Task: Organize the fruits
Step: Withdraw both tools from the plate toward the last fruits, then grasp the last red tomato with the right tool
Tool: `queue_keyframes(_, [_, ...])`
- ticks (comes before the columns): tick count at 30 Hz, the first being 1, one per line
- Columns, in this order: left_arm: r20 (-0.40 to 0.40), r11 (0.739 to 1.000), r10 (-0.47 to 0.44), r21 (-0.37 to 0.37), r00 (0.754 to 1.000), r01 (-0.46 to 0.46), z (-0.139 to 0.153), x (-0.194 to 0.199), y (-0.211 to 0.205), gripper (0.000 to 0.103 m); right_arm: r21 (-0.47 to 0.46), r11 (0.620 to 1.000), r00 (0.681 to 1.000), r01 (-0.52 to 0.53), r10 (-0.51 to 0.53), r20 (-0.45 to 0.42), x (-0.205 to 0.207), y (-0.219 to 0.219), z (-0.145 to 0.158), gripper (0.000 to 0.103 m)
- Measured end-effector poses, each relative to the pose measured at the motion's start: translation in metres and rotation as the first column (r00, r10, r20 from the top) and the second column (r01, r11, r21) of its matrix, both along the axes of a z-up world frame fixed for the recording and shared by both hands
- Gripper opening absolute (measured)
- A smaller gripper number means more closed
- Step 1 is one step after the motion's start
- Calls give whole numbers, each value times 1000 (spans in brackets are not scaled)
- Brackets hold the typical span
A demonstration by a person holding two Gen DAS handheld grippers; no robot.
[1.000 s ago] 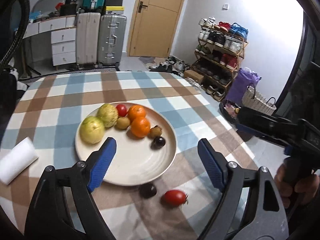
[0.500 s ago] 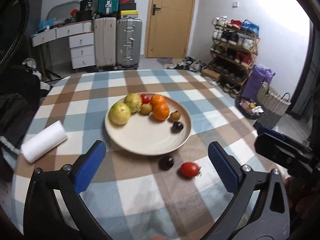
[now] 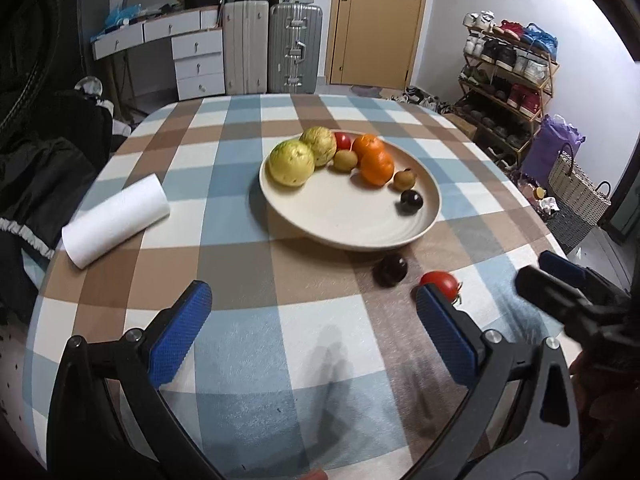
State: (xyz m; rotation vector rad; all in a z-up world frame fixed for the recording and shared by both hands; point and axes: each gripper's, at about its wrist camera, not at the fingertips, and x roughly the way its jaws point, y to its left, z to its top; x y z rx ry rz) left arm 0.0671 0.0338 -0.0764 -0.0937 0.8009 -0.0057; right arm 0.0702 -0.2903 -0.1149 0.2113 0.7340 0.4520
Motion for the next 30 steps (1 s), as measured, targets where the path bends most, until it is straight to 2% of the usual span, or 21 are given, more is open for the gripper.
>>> queue_keyframes(3, [-10, 1000, 4, 0, 1000, -4, -6, 2, 4, 102, -47, 999, 1000, -19, 18, -24, 9, 14, -12, 102])
queue_keyframes(6, [-22, 1000, 8, -7, 1000, -8, -12, 3, 8, 102, -54, 998, 998, -44, 42, -41, 17, 24, -22, 101])
queue_keyframes(10, [-51, 999, 18, -38, 999, -20, -21, 3, 15, 102, -66, 995, 993, -78, 72, -89, 28, 37, -32, 83])
queue_keyframes(12, [-53, 998, 23, -60, 998, -27, -22, 2, 17, 102, -85, 992, 990, -90, 80, -114, 34, 43, -38, 79])
queue_keyframes(13, [-50, 998, 28, -62, 998, -31, -22, 1, 17, 102, -92, 991, 990, -96, 85, -116, 34, 46, -39, 73])
queue_keyframes(15, [-43, 997, 37, -63, 998, -40, -20, -1, 18, 102, -107, 988, 988, -113, 100, -122, 36, 52, -41, 71])
queue_keyframes(17, [-38, 996, 41, -73, 998, -44, -19, -4, 19, 102, -121, 983, 985, -139, 124, -123, 35, 58, -42, 62])
queue_keyframes(21, [-43, 995, 35, -88, 998, -39, -15, -5, 20, 102, -181, 971, 983, -154, 133, -124, 34, 70, -46, 52])
queue_keyframes(26, [-17, 995, 36, -95, 999, -37, -7, -12, 24, 102, -206, 966, 982, -154, 127, -140, 36, 74, -48, 32])
queue_keyframes(30, [-31, 993, 44, -108, 999, -47, -11, -15, 28, 102, -213, 966, 984, -148, 122, -129, 32, 75, -46, 30])
